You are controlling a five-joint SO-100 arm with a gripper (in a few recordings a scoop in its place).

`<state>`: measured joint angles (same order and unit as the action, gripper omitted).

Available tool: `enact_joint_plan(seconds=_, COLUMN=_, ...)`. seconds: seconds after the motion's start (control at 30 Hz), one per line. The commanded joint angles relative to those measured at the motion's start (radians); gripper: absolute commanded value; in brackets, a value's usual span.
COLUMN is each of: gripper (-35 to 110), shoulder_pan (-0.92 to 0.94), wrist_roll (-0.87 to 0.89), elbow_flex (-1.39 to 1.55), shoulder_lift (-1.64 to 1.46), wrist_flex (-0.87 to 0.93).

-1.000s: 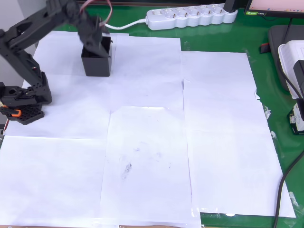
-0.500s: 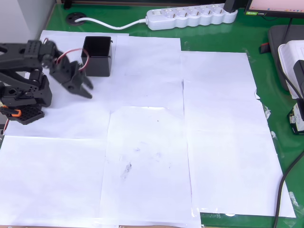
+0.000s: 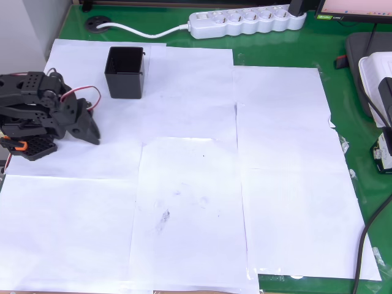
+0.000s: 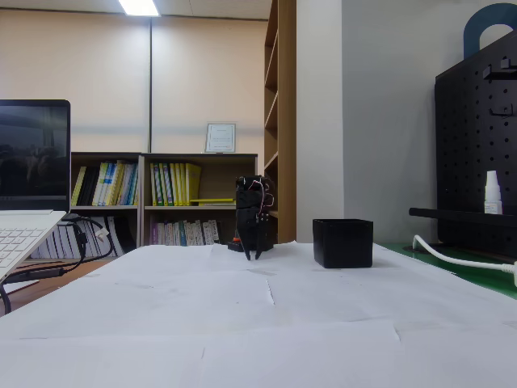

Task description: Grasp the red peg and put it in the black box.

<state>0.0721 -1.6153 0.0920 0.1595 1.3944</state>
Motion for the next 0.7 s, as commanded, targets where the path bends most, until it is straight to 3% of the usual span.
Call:
enact_joint_plan(seconds=0.0, gripper=1, shoulder_pan=0.02, wrist_roll=-0.008, elbow_flex=0.012, shoulder_lift=0.025, wrist_flex=0.103)
enact_joint_plan(seconds=0.67, gripper=0, shoulder_pan=0.011, wrist_roll=0.044, elbow_flex=0.012, shoulder_lift=0.025, wrist_flex=0.112)
